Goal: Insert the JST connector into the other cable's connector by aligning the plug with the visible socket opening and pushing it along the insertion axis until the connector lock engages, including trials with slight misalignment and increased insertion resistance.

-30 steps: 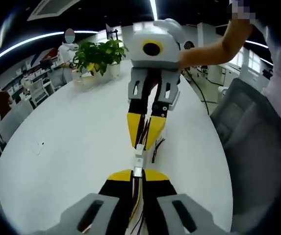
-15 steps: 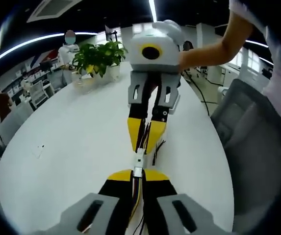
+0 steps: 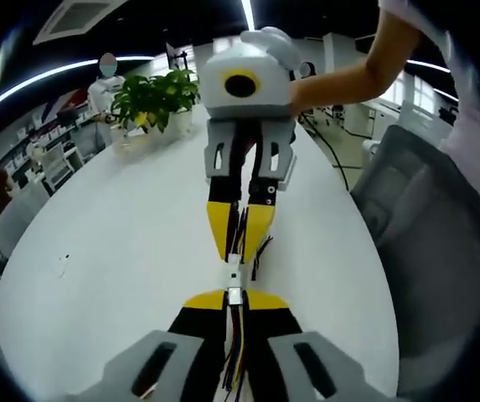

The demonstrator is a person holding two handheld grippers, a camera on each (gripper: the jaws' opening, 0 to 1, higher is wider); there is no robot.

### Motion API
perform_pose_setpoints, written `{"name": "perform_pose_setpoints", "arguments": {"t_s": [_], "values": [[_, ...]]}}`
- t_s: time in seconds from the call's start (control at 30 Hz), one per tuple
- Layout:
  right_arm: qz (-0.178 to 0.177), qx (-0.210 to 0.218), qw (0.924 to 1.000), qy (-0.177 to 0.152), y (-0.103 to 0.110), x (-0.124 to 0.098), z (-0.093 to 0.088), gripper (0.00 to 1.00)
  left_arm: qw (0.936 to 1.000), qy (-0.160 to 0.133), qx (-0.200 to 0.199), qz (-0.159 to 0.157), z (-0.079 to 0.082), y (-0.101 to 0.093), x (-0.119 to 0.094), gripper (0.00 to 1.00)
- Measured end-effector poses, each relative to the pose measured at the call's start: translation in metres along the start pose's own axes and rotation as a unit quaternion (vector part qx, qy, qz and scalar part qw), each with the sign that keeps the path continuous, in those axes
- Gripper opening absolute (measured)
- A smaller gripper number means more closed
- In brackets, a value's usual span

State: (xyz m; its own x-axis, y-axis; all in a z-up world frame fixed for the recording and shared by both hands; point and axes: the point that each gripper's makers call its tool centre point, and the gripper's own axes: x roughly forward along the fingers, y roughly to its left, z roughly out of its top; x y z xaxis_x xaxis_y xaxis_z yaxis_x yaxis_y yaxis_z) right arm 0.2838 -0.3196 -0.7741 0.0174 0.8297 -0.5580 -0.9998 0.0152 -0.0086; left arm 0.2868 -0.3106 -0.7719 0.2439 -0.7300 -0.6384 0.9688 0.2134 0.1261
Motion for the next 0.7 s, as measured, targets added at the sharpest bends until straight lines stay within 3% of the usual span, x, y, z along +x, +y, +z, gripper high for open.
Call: {"name": "perform_pose_setpoints", "arguments": {"t_s": [0.5, 0.7], "values": [[0.006, 0.002, 0.9999, 0.016, 0.004, -0.002, -0.008, 0.03, 0.9998, 0.010, 0.014, -0.009, 0.000, -0.003, 0.008, 0.00], [0.011, -0.003, 0.9993, 0.034, 0.009, -0.002, -0.017, 0.03, 0.9979, 0.033, 0.050, -0.026, -0.001, -0.010, 0.017, 0.00]]}}
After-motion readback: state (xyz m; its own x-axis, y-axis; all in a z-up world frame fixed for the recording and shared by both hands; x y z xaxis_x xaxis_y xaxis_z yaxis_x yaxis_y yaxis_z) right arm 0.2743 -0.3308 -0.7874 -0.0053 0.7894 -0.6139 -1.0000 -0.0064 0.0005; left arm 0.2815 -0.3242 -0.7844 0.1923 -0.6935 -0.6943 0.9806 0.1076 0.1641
